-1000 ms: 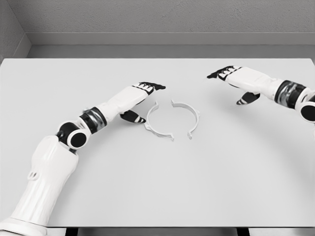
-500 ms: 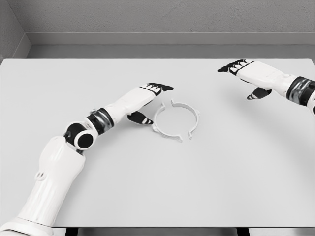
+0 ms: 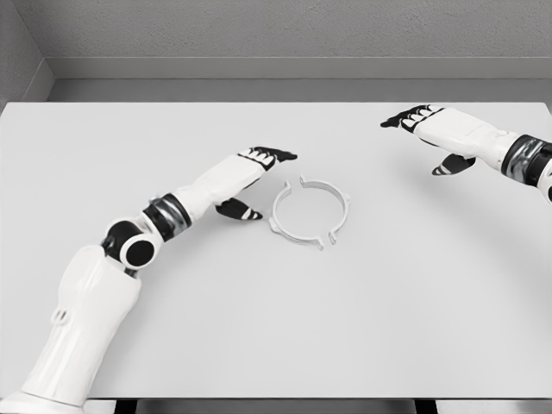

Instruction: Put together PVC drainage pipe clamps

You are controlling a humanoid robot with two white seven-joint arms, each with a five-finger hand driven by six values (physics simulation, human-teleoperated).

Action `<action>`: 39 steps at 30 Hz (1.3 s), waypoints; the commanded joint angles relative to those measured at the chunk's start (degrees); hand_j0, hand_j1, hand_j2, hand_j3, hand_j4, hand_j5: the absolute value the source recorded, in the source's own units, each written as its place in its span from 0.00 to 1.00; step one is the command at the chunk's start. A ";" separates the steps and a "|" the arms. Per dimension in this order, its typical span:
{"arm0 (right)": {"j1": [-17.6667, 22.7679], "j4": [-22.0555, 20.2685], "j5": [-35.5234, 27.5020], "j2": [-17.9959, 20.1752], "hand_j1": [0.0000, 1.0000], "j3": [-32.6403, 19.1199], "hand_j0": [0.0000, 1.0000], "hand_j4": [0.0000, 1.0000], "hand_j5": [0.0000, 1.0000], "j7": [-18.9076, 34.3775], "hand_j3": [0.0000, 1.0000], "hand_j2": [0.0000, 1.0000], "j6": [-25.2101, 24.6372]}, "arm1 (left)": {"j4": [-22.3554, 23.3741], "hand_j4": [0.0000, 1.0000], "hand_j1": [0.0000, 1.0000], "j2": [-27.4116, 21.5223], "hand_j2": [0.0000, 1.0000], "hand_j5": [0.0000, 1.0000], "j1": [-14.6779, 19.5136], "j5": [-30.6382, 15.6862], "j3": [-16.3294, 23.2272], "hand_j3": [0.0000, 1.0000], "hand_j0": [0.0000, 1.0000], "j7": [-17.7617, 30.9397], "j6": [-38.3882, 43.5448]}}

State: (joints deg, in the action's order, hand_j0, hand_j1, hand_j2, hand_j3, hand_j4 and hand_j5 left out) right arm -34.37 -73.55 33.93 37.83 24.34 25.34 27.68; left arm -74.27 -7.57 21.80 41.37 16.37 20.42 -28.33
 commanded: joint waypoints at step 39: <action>0.00 -0.28 -0.36 0.40 1.00 0.18 1.00 1.00 1.00 -0.12 1.00 1.00 -0.08 | -4.83 1.00 1.00 0.45 1.00 1.00 -2.02 -0.06 2.18 1.00 1.00 -0.03 0.12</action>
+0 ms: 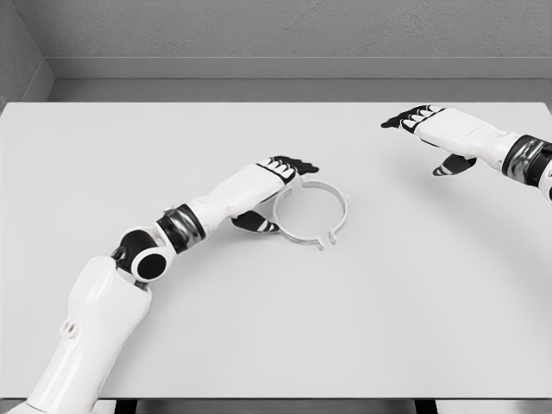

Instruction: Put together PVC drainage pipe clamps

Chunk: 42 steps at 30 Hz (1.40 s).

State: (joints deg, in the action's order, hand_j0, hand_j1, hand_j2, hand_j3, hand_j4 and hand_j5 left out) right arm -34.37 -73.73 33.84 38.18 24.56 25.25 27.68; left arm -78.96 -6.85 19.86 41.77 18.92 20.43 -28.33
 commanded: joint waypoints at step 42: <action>-0.09 -0.10 -0.26 -0.12 1.00 0.31 1.00 1.00 1.00 -0.03 1.00 1.00 -0.17 | 4.08 1.00 1.00 0.43 1.00 1.00 1.84 -0.20 0.06 1.00 1.00 -0.04 0.47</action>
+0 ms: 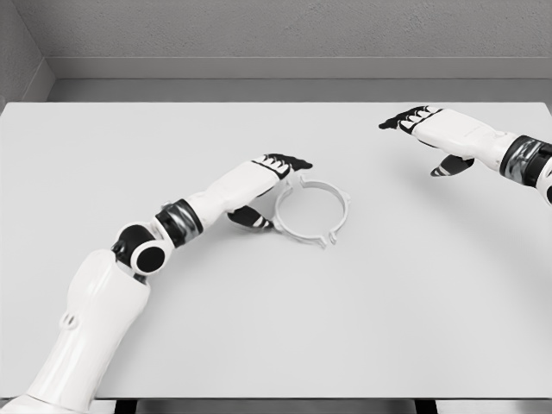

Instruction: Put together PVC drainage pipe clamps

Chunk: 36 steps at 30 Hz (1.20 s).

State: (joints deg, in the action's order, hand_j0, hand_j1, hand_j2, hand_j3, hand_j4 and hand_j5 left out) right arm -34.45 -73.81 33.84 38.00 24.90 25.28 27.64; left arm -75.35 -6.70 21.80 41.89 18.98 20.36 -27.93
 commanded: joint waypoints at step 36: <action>0.09 -0.02 -0.26 0.14 1.00 -0.12 1.00 1.00 1.00 -0.23 1.00 1.00 -0.05 | 0.91 1.00 1.00 1.16 1.00 1.00 0.88 -0.41 -0.34 1.00 1.00 0.03 0.07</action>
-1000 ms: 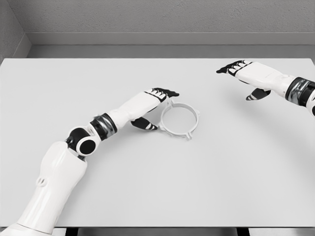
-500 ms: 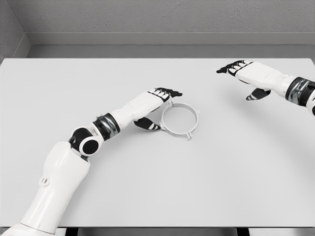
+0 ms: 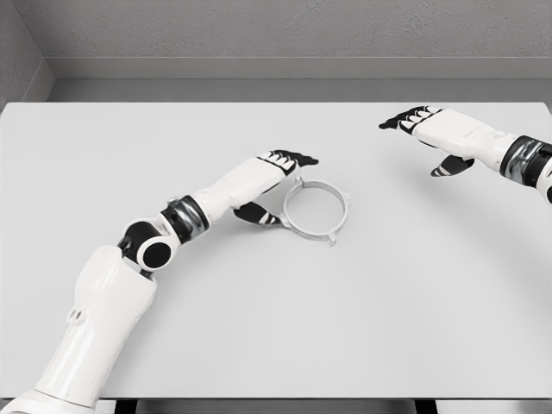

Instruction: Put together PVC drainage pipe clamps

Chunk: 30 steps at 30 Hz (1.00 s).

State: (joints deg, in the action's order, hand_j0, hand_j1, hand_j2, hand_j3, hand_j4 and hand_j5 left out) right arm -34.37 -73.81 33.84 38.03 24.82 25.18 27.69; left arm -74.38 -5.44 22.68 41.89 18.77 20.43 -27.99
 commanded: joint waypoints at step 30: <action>-0.09 -0.02 -0.26 0.55 1.00 -0.21 1.00 1.00 1.00 -0.30 1.00 1.00 0.08 | 0.29 1.00 1.00 -0.44 1.00 1.00 0.88 -1.11 -0.49 1.00 1.00 -0.03 0.04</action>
State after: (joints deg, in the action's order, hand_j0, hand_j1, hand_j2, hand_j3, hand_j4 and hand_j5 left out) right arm -34.45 -73.81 33.84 38.53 24.65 24.93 27.87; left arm -73.90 -5.60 23.12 41.56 18.49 20.43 -28.09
